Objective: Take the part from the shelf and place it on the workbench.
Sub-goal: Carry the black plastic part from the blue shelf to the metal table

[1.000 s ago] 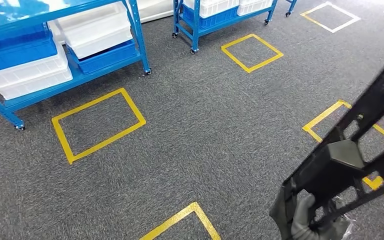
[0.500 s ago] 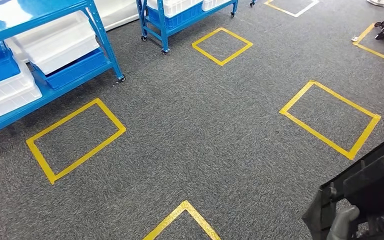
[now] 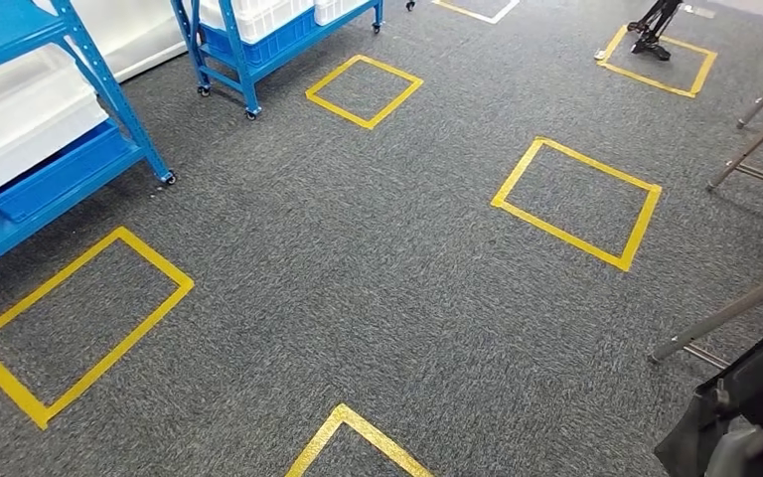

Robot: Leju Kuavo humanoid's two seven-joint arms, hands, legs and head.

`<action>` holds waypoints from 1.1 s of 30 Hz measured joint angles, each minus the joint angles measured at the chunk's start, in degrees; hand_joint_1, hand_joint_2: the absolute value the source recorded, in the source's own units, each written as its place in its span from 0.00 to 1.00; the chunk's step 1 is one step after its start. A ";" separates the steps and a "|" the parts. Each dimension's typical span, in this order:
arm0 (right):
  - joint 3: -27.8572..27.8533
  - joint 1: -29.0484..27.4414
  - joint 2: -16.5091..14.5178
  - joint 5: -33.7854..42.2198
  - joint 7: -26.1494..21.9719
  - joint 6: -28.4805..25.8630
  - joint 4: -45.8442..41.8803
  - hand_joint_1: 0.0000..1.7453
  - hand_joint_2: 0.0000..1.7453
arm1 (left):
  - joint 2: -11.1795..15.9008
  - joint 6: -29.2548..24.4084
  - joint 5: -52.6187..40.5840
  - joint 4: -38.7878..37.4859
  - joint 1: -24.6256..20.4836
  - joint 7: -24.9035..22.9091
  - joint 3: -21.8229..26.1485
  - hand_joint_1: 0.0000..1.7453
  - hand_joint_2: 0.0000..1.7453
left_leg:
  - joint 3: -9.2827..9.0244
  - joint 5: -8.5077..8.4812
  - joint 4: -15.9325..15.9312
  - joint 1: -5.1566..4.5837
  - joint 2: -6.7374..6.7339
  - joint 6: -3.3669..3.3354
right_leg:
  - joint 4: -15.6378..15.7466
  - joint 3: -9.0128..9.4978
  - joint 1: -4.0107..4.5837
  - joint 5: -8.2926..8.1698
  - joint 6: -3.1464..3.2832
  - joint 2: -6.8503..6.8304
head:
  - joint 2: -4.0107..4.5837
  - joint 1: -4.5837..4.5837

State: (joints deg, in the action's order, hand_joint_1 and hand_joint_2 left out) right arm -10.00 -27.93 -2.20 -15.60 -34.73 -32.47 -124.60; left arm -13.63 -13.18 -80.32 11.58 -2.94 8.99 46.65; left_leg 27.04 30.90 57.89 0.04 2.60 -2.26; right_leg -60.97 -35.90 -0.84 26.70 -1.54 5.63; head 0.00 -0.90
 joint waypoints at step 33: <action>-10.13 3.34 1.58 -8.49 3.44 0.68 -0.25 1.00 1.00 | 0.17 0.93 -0.05 -0.13 0.16 0.28 -0.29 0.00 1.00 | -0.06 -0.15 0.00 -0.52 -1.11 -0.75 | -6.08 -2.87 0.44 3.24 -0.28 -3.89 | 0.01 0.33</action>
State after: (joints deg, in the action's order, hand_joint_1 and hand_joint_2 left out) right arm -20.13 -24.58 -0.62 -24.09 -31.29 -31.79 -124.84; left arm -13.45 -12.25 -80.37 11.45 -2.78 9.27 46.36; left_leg 26.98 30.75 57.89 -0.47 1.49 -3.02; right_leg -67.05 -38.78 -0.40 29.94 -1.81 1.74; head 0.01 -0.57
